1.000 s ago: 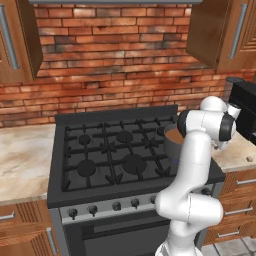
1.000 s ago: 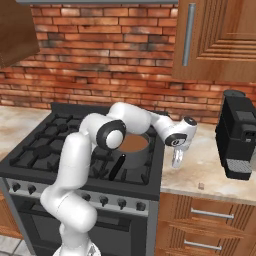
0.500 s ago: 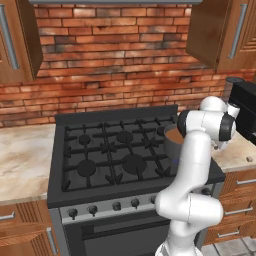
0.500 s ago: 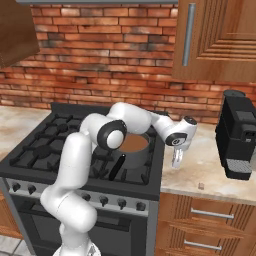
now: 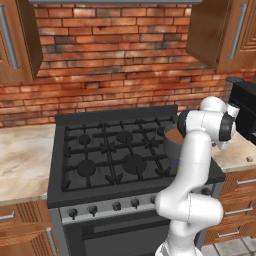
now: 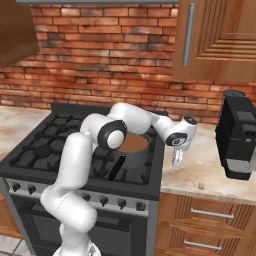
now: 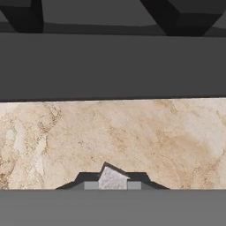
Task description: Pick up the sugar cube(s) and place them in the saucepan with hot chocolate.
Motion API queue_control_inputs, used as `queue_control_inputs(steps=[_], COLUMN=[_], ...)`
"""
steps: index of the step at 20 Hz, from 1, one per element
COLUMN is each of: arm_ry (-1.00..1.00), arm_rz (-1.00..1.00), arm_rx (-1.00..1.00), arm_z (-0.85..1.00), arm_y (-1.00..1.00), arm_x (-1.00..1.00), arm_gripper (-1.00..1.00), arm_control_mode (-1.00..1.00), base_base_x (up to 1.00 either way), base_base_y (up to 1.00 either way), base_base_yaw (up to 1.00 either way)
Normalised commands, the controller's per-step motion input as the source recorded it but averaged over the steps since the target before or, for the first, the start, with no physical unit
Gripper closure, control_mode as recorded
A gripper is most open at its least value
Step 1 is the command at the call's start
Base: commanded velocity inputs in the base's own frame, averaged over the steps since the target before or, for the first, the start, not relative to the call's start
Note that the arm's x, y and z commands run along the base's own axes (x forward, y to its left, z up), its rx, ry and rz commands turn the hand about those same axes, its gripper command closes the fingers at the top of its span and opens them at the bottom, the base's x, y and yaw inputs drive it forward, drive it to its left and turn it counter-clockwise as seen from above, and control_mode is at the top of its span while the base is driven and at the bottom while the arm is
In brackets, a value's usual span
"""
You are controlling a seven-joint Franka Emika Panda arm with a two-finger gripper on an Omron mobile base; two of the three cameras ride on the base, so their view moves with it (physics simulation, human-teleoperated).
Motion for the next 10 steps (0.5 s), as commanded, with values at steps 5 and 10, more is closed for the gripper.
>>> queue_control_inputs(steps=[5,10], arm_ry=[0.00,-0.01], arm_rz=[0.00,0.00], arm_rx=[0.00,0.00], arm_z=[0.00,0.00], arm_y=[0.00,0.00], arm_x=[-0.01,-0.17], arm_gripper=[1.00,1.00], arm_control_mode=[-1.00,-1.00], base_base_x=[0.00,0.00], base_base_y=[0.00,0.00], base_base_yaw=[0.00,0.00])
